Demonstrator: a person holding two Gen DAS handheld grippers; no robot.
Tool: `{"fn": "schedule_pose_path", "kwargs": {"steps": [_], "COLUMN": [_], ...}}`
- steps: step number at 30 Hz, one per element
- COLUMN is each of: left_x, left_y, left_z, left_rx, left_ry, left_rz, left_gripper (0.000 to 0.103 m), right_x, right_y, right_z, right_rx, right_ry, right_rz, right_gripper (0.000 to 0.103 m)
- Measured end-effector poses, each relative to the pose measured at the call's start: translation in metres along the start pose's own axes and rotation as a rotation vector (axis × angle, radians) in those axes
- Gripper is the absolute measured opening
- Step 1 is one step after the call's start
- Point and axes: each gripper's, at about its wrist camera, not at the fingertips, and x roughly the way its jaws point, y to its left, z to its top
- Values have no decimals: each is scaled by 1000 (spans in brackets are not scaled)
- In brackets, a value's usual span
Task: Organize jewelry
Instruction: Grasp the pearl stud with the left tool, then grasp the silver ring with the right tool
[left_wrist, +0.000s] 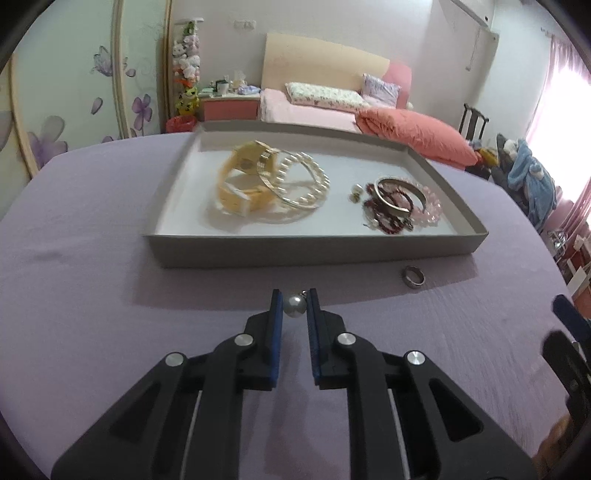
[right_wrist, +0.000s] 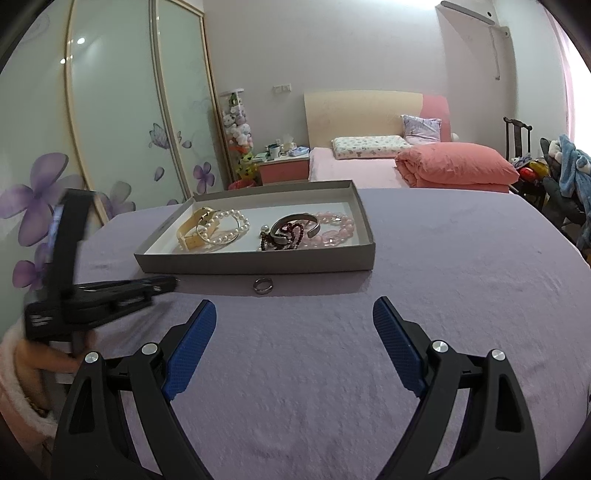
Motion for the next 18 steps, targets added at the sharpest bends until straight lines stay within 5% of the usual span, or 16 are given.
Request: {"fn": "schedule_pose_path", "kwargs": {"steps": [8,18], "left_x": [-33,-43], "left_y": [54,72], "left_z": [-10,-15], "left_rx": [-100,-129], "left_ry": [-56,-84], "left_rz": [8,-20], "left_gripper": [14,14], "right_x": [27,77], "right_y": [12,27], "right_z": [-1,2], "right_rx": [-27,-56], "right_ry": [98,267], "right_rz": [-1,-20], "right_gripper": [85,60]}}
